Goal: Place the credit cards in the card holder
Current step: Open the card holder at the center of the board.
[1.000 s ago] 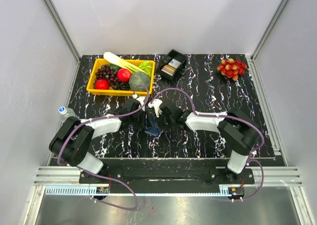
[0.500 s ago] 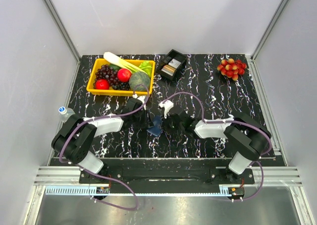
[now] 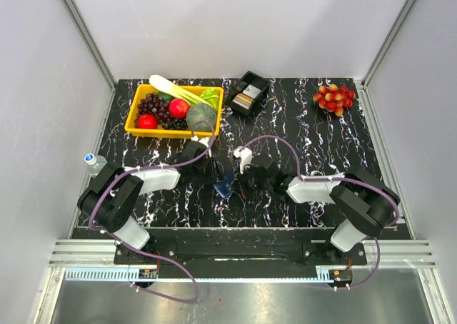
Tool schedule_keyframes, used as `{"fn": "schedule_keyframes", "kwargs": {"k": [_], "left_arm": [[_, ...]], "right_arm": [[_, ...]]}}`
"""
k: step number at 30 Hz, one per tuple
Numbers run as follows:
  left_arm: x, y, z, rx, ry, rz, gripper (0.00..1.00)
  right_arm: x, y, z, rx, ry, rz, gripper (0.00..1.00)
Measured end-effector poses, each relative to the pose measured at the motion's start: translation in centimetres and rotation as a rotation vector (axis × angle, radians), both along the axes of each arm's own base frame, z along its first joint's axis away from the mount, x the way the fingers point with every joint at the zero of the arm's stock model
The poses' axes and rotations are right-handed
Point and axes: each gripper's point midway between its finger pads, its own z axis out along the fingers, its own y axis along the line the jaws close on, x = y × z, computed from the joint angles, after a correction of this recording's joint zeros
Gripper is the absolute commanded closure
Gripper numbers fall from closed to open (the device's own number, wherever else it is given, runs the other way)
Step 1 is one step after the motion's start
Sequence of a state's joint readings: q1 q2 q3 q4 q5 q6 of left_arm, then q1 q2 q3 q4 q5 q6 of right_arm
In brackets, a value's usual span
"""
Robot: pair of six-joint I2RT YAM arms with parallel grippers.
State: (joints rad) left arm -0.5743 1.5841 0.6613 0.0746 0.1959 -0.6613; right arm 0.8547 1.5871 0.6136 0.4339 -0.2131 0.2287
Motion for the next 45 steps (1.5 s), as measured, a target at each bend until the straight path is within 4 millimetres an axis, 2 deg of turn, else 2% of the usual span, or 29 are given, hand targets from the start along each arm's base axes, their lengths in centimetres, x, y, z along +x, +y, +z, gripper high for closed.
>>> {"fn": "schedule_keyframes", "kwargs": {"k": [4,7,10,12,13,14,15,16,17,18,19,20,21,22,23,24,25,27,29,31,35,38,41,45], "left_arm": [[0.4,0.1,0.0,0.005,-0.007,0.01,1.0],[0.7,0.2,0.0,0.01,-0.009,0.017,1.0],[0.7,0.2,0.0,0.014,-0.012,0.018,1.0],[0.7,0.2,0.0,0.015,-0.013,0.019,1.0],[0.7,0.2,0.0,0.016,-0.014,0.02,0.97],[0.7,0.3,0.0,0.016,-0.014,0.021,0.91],[0.8,0.3,0.0,0.017,-0.015,0.022,0.85],[0.7,0.3,0.0,0.017,-0.015,0.022,0.82],[0.8,0.3,0.0,0.018,-0.017,0.023,0.78],[0.8,0.4,0.1,0.018,-0.019,0.025,0.72],[0.7,0.5,0.1,0.022,-0.021,0.029,0.69],[0.7,0.7,0.2,0.028,-0.024,0.033,0.68],[0.6,1.0,0.3,0.042,-0.025,0.039,0.67],[0.4,1.4,0.4,0.057,-0.024,0.042,0.61],[0.2,1.8,0.4,0.073,-0.017,0.044,0.52],[-0.1,2.2,0.5,0.089,-0.011,0.044,0.47],[-0.3,2.5,0.6,0.107,-0.01,0.04,0.43],[-0.8,3.2,1.0,0.141,0.003,0.036,0.3],[-1.4,4.0,1.5,0.175,0.019,0.032,0.24],[-1.6,4.6,2.4,0.197,0.021,0.034,0.17],[-0.5,4.9,6.1,0.187,-0.04,0.041,0.07],[1.3,4.9,9.6,0.161,-0.113,0.056,0.05],[2.8,5.2,12.0,0.153,-0.16,0.066,0.04],[3.4,6.0,12.8,0.168,-0.171,0.072,0.04]], "right_arm": [[-1.0,1.6,0.2,0.006,0.055,0.1,1.0],[-1.3,1.7,-0.1,0.002,0.076,0.116,1.0],[-1.3,1.7,-0.1,0.002,0.077,0.119,0.85],[-1.2,1.6,-0.1,0.0,0.077,0.108,0.82],[-1.3,1.4,0.1,0.002,0.075,0.101,0.76],[-1.5,1.2,0.3,0.005,0.069,0.096,0.6],[-1.7,0.7,0.7,0.009,0.058,0.082,0.61],[-2.0,0.0,1.3,0.017,0.042,0.063,0.82],[-2.2,-0.6,1.8,0.026,0.03,0.045,0.85],[-2.4,-1.3,2.4,0.035,0.011,0.024,0.7],[-2.4,-1.9,3.0,0.043,-0.006,0.004,0.67],[-2.4,-2.5,3.5,0.048,-0.019,-0.02,0.74],[-2.4,-3.2,3.8,0.05,-0.029,-0.046,0.73],[-2.4,-3.7,4.1,0.049,-0.038,-0.063,0.68],[-2.3,-4.2,4.3,0.044,-0.042,-0.089,0.57],[-2.2,-4.7,4.5,0.041,-0.044,-0.113,0.37],[-1.9,-5.2,4.8,0.037,-0.049,-0.15,0.33],[-0.7,-6.4,5.3,0.022,-0.05,-0.249,0.33],[1.6,-8.2,6.0,-0.024,-0.022,-0.388,0.28],[5.1,-9.8,7.7,-0.037,0.019,-0.537,0.26],[14.5,-11.7,12.7,0.023,0.071,-0.768,0.27],[21.1,-12.2,14.4,0.058,0.1,-0.858,0.22],[26.5,-12.1,13.7,0.06,0.141,-0.914,0.22],[33.1,-11.6,10.8,0.043,0.188,-0.965,0.22]]}}
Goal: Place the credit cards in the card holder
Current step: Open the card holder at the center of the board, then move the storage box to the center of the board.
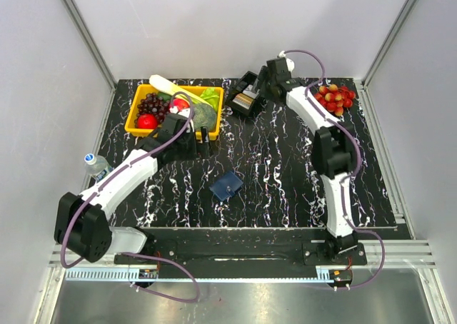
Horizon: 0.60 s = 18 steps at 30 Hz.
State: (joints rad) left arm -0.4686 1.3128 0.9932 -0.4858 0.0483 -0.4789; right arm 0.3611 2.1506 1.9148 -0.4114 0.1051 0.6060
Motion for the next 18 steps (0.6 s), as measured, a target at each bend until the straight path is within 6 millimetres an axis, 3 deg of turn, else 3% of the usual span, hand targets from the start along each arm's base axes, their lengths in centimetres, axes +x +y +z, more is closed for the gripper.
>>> {"fn": "schedule_keyframes", "kwargs": {"k": [5,7,9,18], "left_arm": [[0.0,1.3,-1.0,0.024,0.041,0.018,0.04],[0.0,1.7,-1.3,0.032,0.056,0.025,0.04],[0.1,2.1,-1.6,0.037,0.064,0.03,0.04],[0.4,3.0,-2.2,0.041,0.087,0.034,0.03]], "right_arm": [[6.3,0.6,-2.8,-0.032,0.02,-0.051,0.2],[7.6,0.5,-3.7,-0.042,0.013,-0.068,0.21],[7.8,0.2,-4.9,-0.058,0.029,-0.077,0.21],[5.6,-1.8,-11.4,-0.163,0.168,-0.09,0.28]]}}
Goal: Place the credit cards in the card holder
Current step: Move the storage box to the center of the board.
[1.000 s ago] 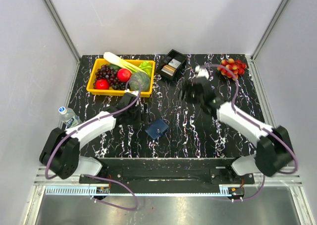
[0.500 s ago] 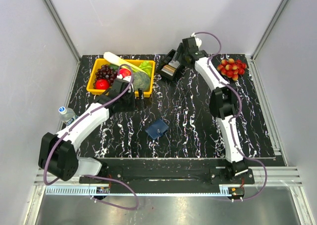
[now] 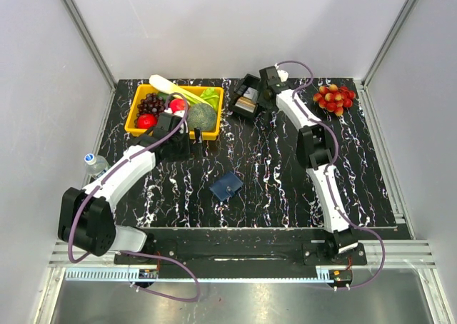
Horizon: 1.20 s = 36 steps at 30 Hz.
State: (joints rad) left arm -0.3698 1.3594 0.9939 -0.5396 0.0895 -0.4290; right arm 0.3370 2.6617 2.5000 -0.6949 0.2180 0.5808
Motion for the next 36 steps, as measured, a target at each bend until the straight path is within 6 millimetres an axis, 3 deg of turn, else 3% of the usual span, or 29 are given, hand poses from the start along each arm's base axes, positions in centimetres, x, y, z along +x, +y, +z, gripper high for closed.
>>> {"fn": "schedule_keyframes", "kwargs": {"k": [5,11,16,18,24,26,31,33,36], "left_arm": [[-0.1,0.0,0.0,-0.005,0.004,-0.008,0.04],[-0.1,-0.1,0.0,-0.01,0.006,-0.012,0.04],[-0.2,-0.3,0.1,-0.02,0.01,-0.02,0.04],[-0.3,-0.4,0.1,-0.025,0.011,-0.023,0.04],[-0.2,-1.0,0.1,-0.052,0.017,-0.043,0.06],[0.0,-1.4,0.0,-0.065,0.021,-0.054,0.13],[0.4,-2.8,0.3,-0.098,0.016,-0.093,0.08],[0.8,-3.7,0.7,-0.11,0.004,-0.112,0.06],[1.5,-5.5,1.5,-0.13,-0.015,-0.142,0.04]], "right_arm": [[-2.0,-0.9,-0.3,-0.023,0.041,-0.003,0.33],[-6.3,-2.5,0.8,-0.044,0.084,-0.004,0.35],[-11.0,-4.7,2.2,-0.067,0.092,-0.033,0.4],[-13.5,-5.6,2.4,-0.065,0.099,-0.048,0.47],[-20.7,-7.4,2.2,-0.032,0.132,-0.093,0.43],[-23.0,-7.1,2.1,-0.015,0.139,-0.102,0.42],[-29.2,-3.6,2.0,0.047,0.153,-0.045,0.43],[-30.5,-2.3,2.4,0.074,0.152,-0.008,0.42],[-30.5,-1.6,4.1,0.102,0.108,0.014,0.36]]}}
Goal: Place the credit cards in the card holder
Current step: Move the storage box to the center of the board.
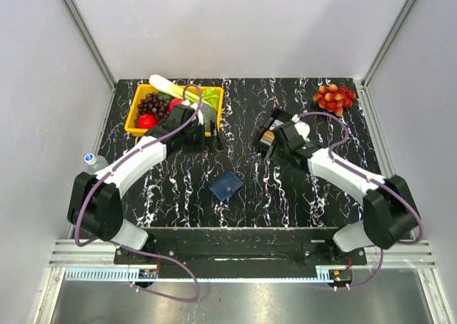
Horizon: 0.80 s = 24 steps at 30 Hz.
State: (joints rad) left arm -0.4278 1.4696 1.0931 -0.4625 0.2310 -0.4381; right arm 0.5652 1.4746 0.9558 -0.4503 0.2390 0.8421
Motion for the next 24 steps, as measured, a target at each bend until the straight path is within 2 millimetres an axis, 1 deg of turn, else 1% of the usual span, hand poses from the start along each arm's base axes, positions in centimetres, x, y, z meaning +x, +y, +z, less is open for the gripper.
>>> {"fn": "schedule_keyframes", "kwargs": {"k": [2,3,4,5,6,7,9,10,12,13,14,16,19,21,24], "left_arm": [[0.2,-1.2,0.3,-0.013,-0.012,-0.02,0.02],[0.2,-1.8,0.4,-0.017,-0.015,-0.031,0.01],[0.0,-2.2,0.4,-0.021,-0.016,-0.04,0.01],[-0.1,-2.7,0.3,-0.024,-0.014,-0.049,0.01],[-0.3,-3.2,0.3,-0.027,-0.011,-0.057,0.01],[-0.5,-3.7,0.2,-0.03,-0.006,-0.064,0.01],[-0.6,-4.6,0.1,-0.035,0.005,-0.074,0.01],[-0.7,-5.0,0.1,-0.038,0.01,-0.078,0.01],[-1.0,-5.8,-0.1,-0.043,0.02,-0.087,0.01],[-1.1,-6.2,-0.2,-0.046,0.024,-0.089,0.01],[-1.3,-6.6,-0.3,-0.05,0.029,-0.092,0.01],[-1.3,-7.4,-0.4,-0.062,0.035,-0.095,0.01],[-0.8,-8.9,-0.6,-0.087,0.041,-0.097,0.01],[-0.1,-10.5,-1.0,-0.12,0.048,-0.104,0.01],[0.8,-12.4,-2.3,-0.155,0.077,-0.117,0.01]], "right_arm": [[0.4,-0.5,1.8,-0.003,-0.055,-0.001,0.31],[0.7,-0.9,2.9,-0.011,-0.091,-0.001,0.29],[1.3,-1.4,4.3,-0.015,-0.125,-0.001,0.27],[2.3,-2.0,5.7,-0.016,-0.155,-0.007,0.27],[3.3,-2.6,6.8,-0.015,-0.18,-0.018,0.26],[5.1,-3.7,8.3,-0.011,-0.209,-0.041,0.25],[8.1,-5.9,9.9,-0.024,-0.247,-0.08,0.24],[9.5,-6.9,10.2,-0.035,-0.259,-0.097,0.24],[11.3,-7.9,9.6,-0.056,-0.246,-0.099,0.24],[11.9,-8.1,8.9,-0.063,-0.229,-0.089,0.24],[12.4,-8.0,7.8,-0.068,-0.201,-0.071,0.24],[12.9,-7.9,5.4,-0.083,-0.145,-0.044,0.23],[12.9,-8.2,2.2,-0.113,-0.068,-0.022,0.24],[12.9,-8.7,0.7,-0.117,-0.033,-0.021,0.25],[13.0,-10.0,-0.8,-0.114,0.005,-0.032,0.26]]}}
